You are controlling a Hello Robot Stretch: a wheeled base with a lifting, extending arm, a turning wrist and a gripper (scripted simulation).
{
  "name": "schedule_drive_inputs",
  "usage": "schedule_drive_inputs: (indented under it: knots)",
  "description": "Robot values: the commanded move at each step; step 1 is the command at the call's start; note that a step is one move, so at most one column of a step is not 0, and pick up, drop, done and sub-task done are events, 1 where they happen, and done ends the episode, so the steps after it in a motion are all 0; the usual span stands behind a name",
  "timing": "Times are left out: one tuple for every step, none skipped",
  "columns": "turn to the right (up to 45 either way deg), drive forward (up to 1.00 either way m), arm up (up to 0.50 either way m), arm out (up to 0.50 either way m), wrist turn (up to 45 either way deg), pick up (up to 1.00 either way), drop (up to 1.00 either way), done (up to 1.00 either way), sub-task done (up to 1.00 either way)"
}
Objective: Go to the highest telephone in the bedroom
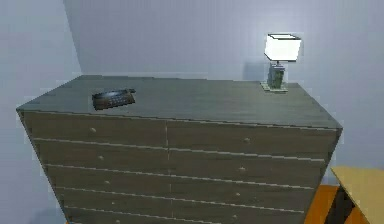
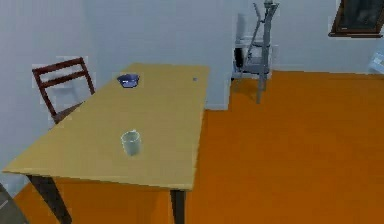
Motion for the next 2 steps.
schedule_drive_inputs:
  knots:
    - [18.0,0.0,0.0,0.0,0.0,0.0,0.0,0.0,0.0]
    - [0.0,0.3,0.0,0.0,0.0,0.0,0.0,0.0,0.0]
